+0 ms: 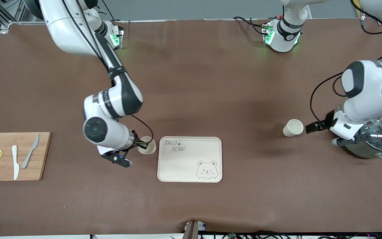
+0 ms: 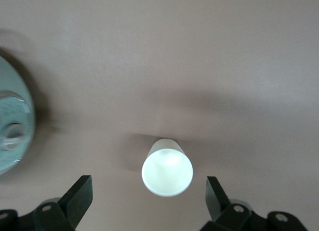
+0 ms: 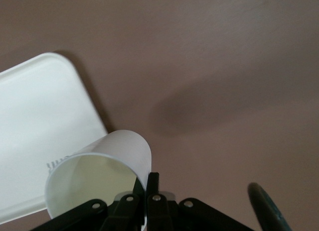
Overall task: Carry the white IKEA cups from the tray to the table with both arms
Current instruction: 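Set the cup on the table while the right gripper grasps the other cup, then carry the cup toward the cutting board while the left gripper withdraws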
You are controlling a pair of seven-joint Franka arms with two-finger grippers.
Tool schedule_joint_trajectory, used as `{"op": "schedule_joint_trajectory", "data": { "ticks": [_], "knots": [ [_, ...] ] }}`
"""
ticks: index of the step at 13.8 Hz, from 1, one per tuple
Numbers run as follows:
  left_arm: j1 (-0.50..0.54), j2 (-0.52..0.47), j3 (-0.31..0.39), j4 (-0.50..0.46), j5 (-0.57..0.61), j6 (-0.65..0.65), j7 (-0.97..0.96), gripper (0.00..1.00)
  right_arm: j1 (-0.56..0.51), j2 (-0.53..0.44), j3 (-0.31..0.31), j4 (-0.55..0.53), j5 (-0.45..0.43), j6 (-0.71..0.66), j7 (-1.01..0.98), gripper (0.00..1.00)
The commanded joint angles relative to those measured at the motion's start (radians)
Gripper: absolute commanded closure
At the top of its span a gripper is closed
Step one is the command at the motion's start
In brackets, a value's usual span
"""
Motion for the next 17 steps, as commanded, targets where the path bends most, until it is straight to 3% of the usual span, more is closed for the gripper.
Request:
{"op": "schedule_joint_trajectory", "data": {
  "ticks": [1, 3, 7, 10, 17],
  "knots": [
    [0.004, 0.004, -0.006, 0.171, 0.007, -0.19, 0.042, 0.0, -0.054, -0.115, 0.012, -0.141, 0.012, -0.006, -0.113, 1.0],
    [0.001, -0.016, -0.019, 0.231, 0.003, -0.281, 0.04, 0.0, -0.102, -0.174, 0.011, -0.223, 0.012, -0.006, -0.175, 1.0],
    [0.001, -0.096, -0.033, 0.248, 0.006, -0.322, 0.036, 0.0, -0.163, -0.297, 0.008, -0.399, -0.014, 0.006, -0.301, 1.0],
    [0.004, -0.137, -0.059, 0.253, 0.007, -0.364, 0.042, 0.0, -0.206, -0.359, 0.008, -0.488, -0.106, 0.017, -0.371, 1.0],
    [0.004, -0.221, -0.098, 0.245, 0.009, -0.459, 0.053, 0.0, -0.37, -0.497, 0.006, -0.819, -0.128, 0.268, -0.656, 1.0]
  ]
}}
